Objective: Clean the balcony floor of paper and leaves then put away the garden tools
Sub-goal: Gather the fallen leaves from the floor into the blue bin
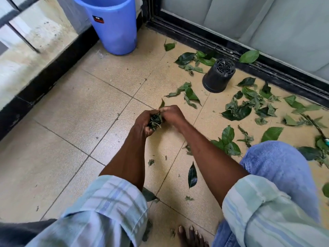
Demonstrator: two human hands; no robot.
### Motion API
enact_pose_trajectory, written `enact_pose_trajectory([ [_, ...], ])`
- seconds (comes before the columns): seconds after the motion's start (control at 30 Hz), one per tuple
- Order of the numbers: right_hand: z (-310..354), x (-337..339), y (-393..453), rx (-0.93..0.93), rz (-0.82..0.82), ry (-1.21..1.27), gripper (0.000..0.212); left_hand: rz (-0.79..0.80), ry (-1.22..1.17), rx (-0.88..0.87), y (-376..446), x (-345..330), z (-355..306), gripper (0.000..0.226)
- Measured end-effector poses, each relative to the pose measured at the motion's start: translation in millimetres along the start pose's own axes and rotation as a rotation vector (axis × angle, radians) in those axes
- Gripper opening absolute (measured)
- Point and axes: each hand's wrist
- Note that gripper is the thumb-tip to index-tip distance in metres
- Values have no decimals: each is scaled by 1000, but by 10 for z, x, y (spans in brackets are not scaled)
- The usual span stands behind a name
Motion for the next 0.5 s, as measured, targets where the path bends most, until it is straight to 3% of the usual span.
enact_pose_trajectory([
  [0.07,66,288,50,-37,184,179,20,-58,2,-19,94,-27,-21,26],
  [0.1,77,414,100,-32,121,245,20,-94,-12,-15,124,-66,-33,19],
  [0.2,62,682,424,34,-461,-79,30,-113,44,-10,278,-270,-83,11],
  [0.23,14,739,555,59,-545,-219,40,-108,77,-14,328,-355,-94,11],
  [0.33,-161,824,781,112,-421,-616,67,-98,102,-28,442,-532,-143,12],
  [0.4,-310,782,812,199,-364,-819,59,-86,71,-34,499,-581,-170,15],
  [0.5,-517,623,693,340,-461,-907,37,-107,22,-2,580,-530,-158,20],
])
Point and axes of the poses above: each hand's wrist, its own y-axis towards the middle knuckle, its own x-axis out of the back of the hand, z = x × y, and after that the axes turned 4 degrees about -x, right-handed
